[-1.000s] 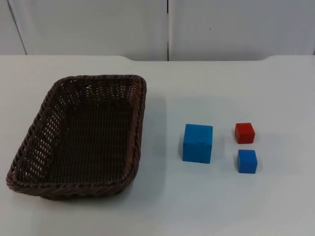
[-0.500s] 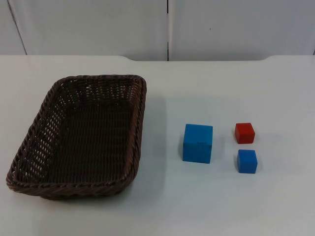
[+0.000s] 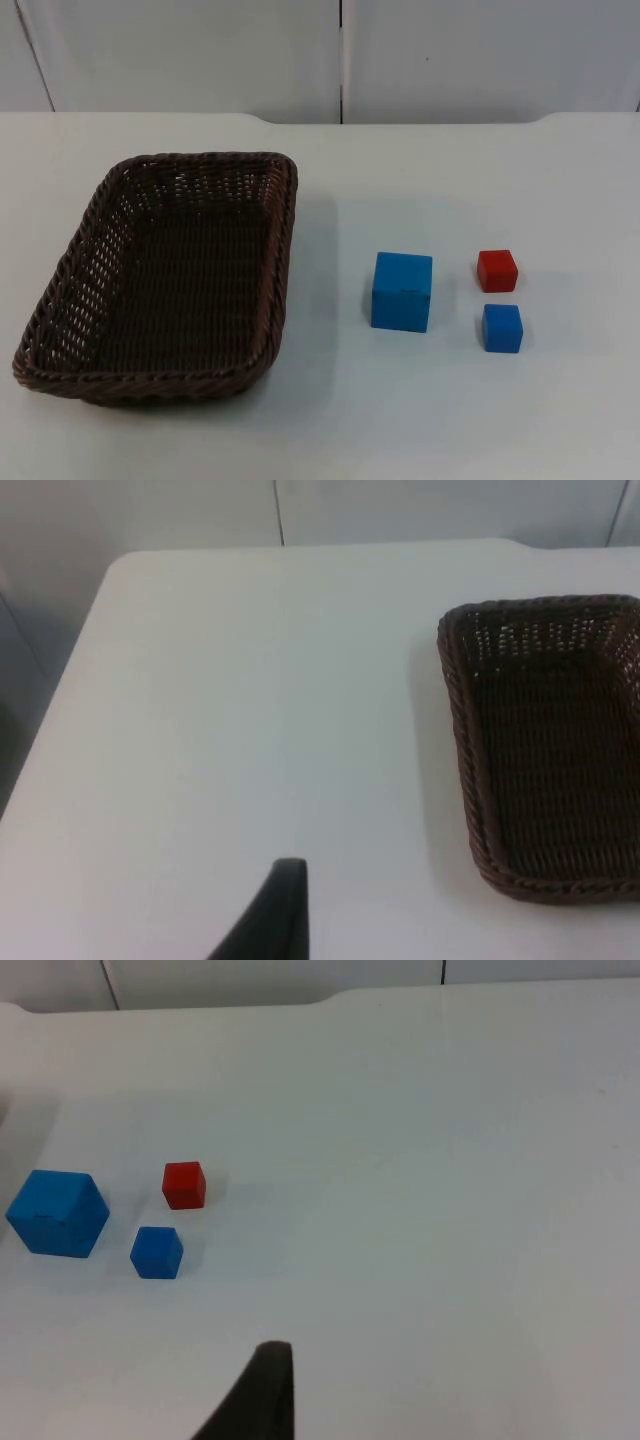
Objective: Pick up the basket with the left hand and place the largest block into the basket with the right hand.
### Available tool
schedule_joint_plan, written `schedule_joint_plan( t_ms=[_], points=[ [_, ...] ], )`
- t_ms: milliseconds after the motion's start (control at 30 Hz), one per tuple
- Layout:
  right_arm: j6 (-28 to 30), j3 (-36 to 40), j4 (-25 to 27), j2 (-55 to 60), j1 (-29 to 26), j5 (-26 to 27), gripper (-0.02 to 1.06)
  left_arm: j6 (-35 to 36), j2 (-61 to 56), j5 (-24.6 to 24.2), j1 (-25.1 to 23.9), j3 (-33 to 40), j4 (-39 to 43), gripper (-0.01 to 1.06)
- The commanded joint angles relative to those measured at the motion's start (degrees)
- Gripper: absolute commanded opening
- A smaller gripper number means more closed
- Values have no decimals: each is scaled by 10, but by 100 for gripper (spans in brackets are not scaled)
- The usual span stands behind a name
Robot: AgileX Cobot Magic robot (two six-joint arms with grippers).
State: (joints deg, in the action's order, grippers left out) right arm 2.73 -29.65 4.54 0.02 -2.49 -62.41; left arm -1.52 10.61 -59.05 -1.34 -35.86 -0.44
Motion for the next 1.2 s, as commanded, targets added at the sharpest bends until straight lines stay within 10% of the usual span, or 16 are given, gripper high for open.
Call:
schedule_joint_plan(
  t_ms=[0,1167],
  points=[
    [6,2,1,0,-3,6,105,0,36,22,0,-6,-6,105],
    [6,2,1,0,-3,6,105,-75,459,132,0,-118,-112,105]
  ],
)
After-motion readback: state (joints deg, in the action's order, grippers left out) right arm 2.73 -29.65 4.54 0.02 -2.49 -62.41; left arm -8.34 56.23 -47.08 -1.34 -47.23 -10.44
